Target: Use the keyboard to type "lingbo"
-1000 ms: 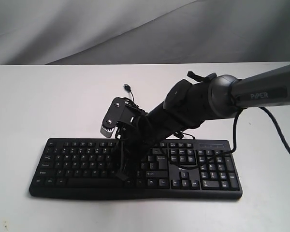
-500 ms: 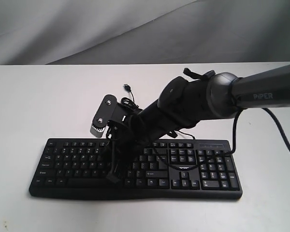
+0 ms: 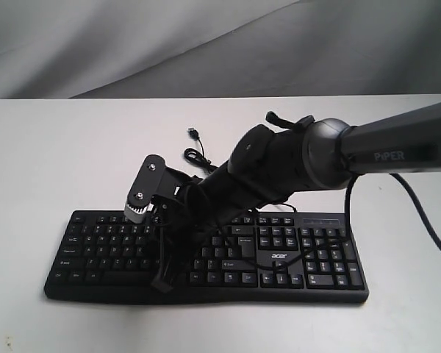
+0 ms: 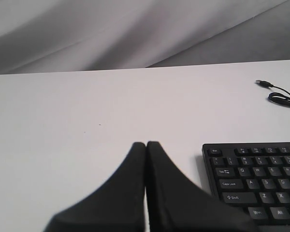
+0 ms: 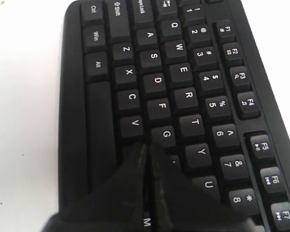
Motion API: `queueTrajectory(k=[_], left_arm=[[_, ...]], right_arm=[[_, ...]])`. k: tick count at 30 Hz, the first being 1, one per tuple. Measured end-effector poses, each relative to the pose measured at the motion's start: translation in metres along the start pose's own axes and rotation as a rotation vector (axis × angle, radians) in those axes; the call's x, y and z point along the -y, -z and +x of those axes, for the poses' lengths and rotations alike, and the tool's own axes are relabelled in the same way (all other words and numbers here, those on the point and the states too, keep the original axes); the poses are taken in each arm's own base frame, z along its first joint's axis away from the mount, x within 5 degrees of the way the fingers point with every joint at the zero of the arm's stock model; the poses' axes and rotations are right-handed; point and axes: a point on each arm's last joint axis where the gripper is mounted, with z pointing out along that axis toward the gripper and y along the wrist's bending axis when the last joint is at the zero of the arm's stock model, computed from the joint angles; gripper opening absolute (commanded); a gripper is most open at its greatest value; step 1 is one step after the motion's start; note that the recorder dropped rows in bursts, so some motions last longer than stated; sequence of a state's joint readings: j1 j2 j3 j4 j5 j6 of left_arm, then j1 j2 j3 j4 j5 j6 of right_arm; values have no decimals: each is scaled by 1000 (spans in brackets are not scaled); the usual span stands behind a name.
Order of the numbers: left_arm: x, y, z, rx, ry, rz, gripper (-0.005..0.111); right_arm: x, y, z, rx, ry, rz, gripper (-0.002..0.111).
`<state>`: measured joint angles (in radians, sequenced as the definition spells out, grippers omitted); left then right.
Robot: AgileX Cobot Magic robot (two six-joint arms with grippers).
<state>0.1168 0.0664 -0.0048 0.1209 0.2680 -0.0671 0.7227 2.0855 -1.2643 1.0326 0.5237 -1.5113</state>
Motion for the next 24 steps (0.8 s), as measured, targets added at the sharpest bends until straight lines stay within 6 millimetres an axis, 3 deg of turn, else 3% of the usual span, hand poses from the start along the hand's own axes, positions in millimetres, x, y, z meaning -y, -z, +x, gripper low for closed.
queueTrajectory(k=[24], left_arm=[[0, 0, 0, 0, 0, 0, 1]], right_arm=[[-2, -12, 9, -28, -16, -29, 0]])
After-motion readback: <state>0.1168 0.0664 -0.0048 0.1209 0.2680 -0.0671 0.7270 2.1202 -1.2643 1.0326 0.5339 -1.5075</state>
